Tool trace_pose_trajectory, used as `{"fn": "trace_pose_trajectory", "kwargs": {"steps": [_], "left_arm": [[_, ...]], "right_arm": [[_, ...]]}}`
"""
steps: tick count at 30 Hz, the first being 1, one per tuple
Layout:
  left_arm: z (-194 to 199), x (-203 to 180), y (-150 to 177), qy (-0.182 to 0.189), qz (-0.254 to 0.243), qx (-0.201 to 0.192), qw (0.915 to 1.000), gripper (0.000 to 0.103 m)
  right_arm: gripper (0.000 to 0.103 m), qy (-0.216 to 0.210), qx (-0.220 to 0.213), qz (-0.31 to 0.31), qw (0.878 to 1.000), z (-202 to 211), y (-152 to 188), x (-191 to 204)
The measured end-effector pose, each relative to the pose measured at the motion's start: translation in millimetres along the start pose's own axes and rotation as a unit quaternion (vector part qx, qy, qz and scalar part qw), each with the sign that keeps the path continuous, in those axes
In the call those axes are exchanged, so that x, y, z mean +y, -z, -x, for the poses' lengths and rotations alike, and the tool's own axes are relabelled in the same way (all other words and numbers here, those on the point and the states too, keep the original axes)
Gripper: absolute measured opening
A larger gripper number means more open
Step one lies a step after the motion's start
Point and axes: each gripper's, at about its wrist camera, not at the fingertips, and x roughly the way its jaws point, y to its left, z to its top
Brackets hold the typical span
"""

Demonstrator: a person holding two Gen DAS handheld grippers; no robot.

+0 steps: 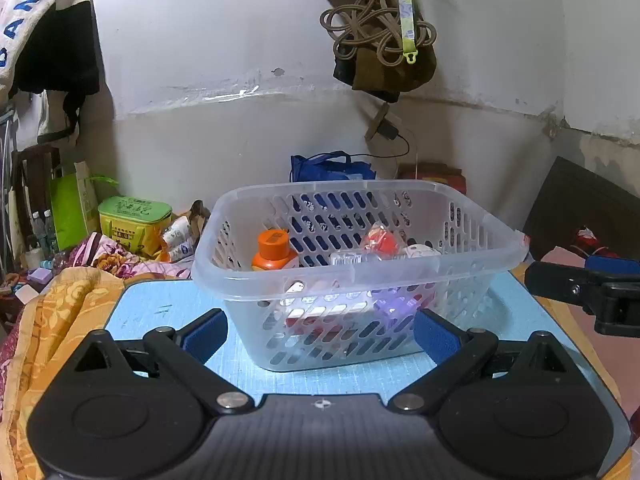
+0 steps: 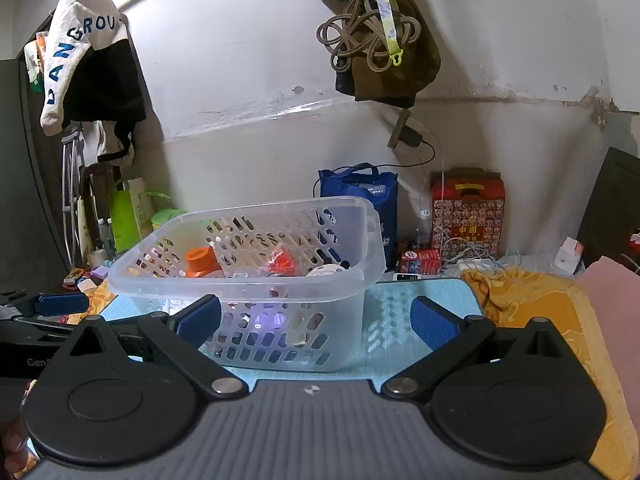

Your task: Organize objects

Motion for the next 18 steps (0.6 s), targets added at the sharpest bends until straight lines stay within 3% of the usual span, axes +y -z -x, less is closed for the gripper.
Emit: {"fn": "trace_pose_trajectory", "kwargs": {"steps": [18], "left_arm": [[0.4, 4.0, 1.3, -0.002, 0.007, -0.003, 1.0000, 0.100]], "right_arm": [[0.103, -0.003, 0.003, 0.006, 1.000, -0.5, 1.3, 2.6]]}}
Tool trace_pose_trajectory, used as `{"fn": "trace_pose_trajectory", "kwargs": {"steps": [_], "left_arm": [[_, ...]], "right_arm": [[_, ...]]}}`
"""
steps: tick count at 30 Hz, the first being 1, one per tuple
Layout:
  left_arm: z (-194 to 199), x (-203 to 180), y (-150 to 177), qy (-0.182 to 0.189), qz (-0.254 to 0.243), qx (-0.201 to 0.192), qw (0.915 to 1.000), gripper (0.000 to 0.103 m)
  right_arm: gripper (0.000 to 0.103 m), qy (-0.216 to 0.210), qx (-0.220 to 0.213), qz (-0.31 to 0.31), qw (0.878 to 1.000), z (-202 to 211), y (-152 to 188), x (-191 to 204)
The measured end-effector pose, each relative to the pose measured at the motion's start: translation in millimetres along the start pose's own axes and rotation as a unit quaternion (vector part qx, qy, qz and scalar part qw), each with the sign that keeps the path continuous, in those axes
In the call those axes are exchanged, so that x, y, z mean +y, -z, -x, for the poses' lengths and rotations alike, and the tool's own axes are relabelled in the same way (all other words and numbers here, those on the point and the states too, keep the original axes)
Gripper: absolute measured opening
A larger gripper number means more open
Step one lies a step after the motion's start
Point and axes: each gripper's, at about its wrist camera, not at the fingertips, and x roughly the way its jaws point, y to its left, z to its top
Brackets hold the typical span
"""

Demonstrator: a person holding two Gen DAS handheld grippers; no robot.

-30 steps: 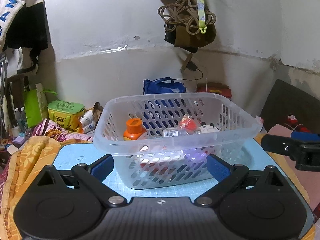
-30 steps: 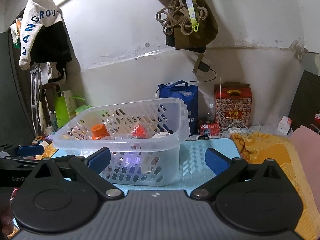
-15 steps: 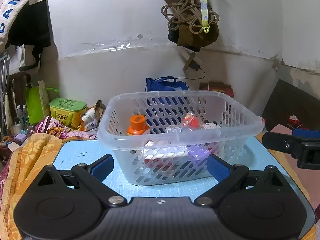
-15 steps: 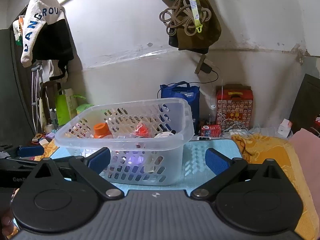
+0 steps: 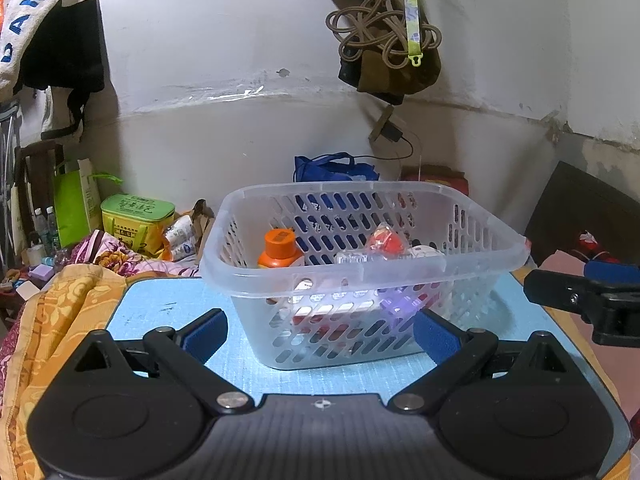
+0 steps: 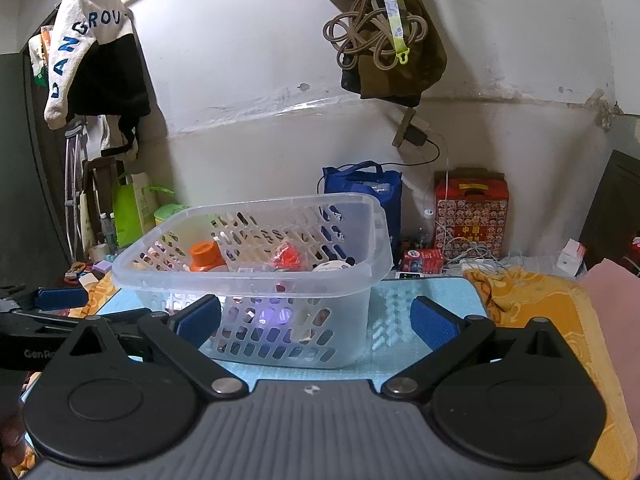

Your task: Organize objects

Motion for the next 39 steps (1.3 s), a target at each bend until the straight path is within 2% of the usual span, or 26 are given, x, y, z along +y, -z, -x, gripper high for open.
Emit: {"fn": "trace_pose_trajectory", "kwargs": {"steps": [32, 39], "left_arm": [[-0.2, 6.1, 5.7, 0.009, 0.012, 0.004, 0.9999, 0.100], [1.4, -0.1, 7.6, 0.004, -0.006, -0.009, 0.9999, 0.100]], "right_arm": [[0.103, 0.007, 0.002, 0.011, 1.000, -0.6, 4.5, 4.8], [0.103, 0.009, 0.003, 0.010, 1.000, -1.3, 4.1, 4.6]]}}
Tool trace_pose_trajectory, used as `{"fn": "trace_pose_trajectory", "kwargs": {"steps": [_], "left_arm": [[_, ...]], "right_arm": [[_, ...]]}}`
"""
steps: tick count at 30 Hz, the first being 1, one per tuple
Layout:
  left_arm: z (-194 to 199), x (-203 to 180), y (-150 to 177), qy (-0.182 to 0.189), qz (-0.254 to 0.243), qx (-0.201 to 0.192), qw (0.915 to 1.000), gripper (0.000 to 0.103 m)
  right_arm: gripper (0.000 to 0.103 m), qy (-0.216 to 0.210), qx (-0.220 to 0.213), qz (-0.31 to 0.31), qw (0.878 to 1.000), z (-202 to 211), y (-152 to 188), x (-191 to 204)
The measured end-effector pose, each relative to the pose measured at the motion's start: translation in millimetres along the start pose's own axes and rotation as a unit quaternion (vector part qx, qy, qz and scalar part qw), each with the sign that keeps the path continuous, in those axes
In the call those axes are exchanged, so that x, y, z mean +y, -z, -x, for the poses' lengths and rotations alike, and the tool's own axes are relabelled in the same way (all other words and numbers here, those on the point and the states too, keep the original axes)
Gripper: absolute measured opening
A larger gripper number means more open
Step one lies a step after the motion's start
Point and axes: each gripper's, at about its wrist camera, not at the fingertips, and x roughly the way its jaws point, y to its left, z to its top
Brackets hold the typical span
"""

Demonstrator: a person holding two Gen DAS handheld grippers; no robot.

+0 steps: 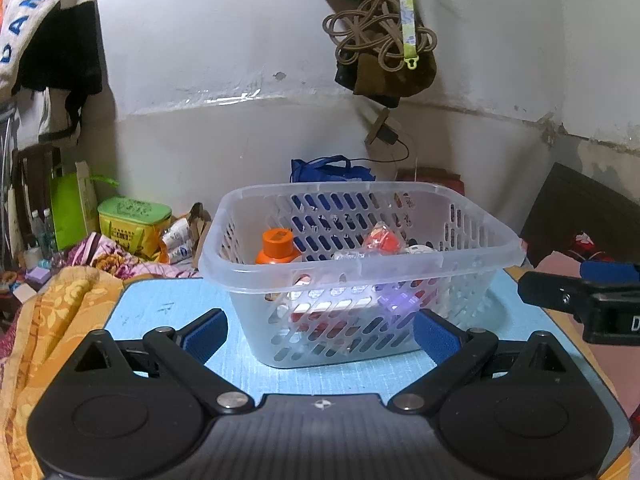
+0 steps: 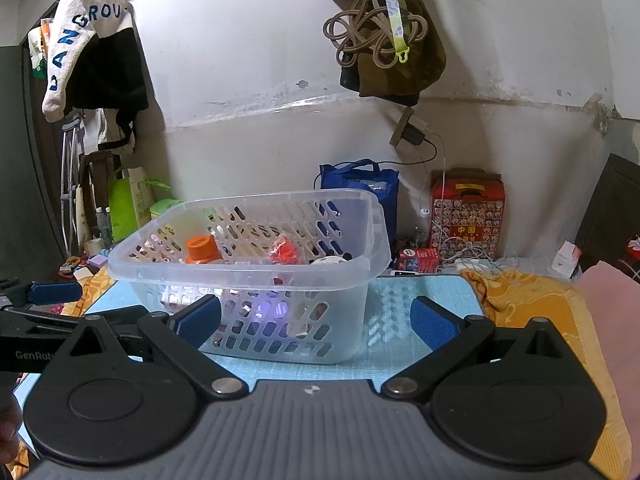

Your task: Organize objects

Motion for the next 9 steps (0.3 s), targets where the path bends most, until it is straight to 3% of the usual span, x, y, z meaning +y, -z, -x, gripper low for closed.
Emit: {"fn": "trace_pose_trajectory", "kwargs": {"steps": [4, 9], "left_arm": [[2.0, -3.8, 0.2, -0.021, -0.009, -0.006, 0.9997, 0.100], [2.3, -2.5, 1.4, -0.003, -0.007, -0.001, 1.0000, 0.100]], "right_arm": [[0.103, 0.001, 0.001, 0.001, 1.000, 0.0, 0.9, -0.2], [0.103, 0.002, 0.002, 0.003, 1.000, -0.7, 1.9, -0.1]]}}
